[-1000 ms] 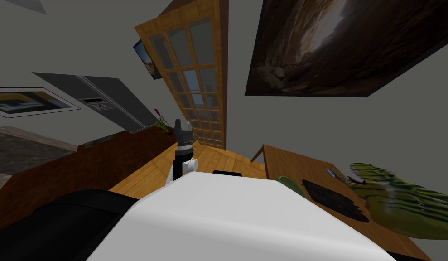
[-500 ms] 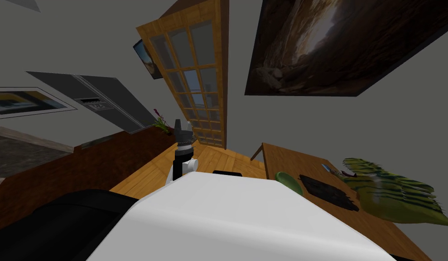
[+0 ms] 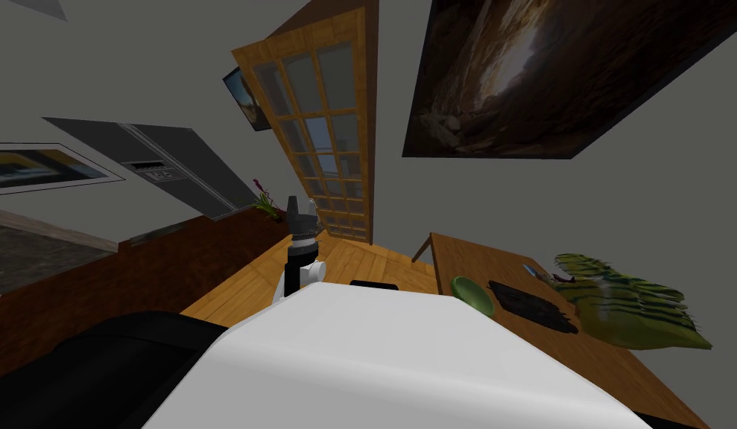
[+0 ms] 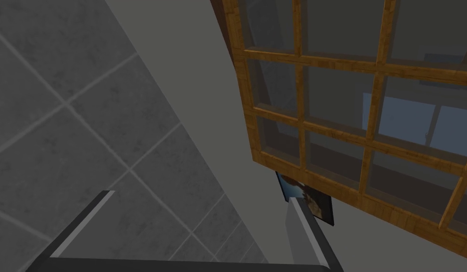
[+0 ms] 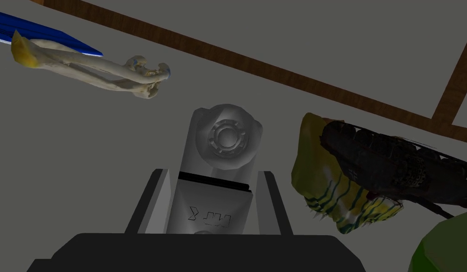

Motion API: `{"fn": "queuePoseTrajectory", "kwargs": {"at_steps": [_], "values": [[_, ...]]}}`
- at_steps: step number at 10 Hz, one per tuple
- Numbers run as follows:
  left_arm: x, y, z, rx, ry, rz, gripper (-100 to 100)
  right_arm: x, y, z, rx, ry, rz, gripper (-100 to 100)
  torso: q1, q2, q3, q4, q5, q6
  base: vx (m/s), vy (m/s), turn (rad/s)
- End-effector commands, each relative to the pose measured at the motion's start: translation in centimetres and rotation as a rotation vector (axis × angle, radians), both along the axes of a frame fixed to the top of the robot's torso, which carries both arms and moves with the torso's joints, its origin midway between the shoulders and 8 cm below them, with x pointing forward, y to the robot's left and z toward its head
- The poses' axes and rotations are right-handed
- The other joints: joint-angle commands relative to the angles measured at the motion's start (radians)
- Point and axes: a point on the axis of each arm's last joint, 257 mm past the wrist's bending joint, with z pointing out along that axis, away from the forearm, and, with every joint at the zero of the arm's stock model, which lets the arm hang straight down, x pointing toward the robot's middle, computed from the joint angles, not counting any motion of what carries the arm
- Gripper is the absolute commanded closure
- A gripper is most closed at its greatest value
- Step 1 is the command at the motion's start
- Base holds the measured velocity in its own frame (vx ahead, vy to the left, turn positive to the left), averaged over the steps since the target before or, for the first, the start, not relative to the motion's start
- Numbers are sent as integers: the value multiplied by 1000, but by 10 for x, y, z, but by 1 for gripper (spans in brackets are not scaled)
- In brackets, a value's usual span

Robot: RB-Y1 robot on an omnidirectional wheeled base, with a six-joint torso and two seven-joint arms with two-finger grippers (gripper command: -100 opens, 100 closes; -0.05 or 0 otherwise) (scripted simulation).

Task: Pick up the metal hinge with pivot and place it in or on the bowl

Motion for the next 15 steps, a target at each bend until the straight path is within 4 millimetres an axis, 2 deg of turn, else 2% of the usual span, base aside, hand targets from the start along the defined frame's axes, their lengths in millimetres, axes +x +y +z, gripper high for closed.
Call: {"fn": "queuePoseTrajectory", "kwargs": {"at_steps": [1, 5, 10, 13, 14, 15], "values": [[0, 0, 0, 0, 0, 0, 0, -2, -1, 0, 3, 7, -4, 100, 0, 0, 0, 0, 0, 0, -15, 98, 36], [0, 0, 0, 0, 0, 0, 0, -8, -1, 0, 16, 34, -19, 100, 17, 1, 0, 0, -2, 0, -34, 215, 65], [0, 0, 0, 0, 0, 0, 0, -20, -2, 0, 45, 90, -46, 100, 13, 7, 3, 0, -4, 0, -100, 214, 124], [0, 0, 0, 0, 0, 0, 0, -6, -21, 6, 57, 100, -45, 100, 16, 4, 2, 0, -3, -1, -61, 239, 79], [0, 0, 0, 0, 0, 0, 0, 6, -35, 10, 57, 91, -38, 100, 12, 1, 0, -1, -3, -1, 43, 135, -8], [0, 0, 0, 0, 0, 0, 0, 6, -35, 10, 57, 91, -38, 100, 7, -3, -2, -1, -3, -2, 46, 56, 4]]}}
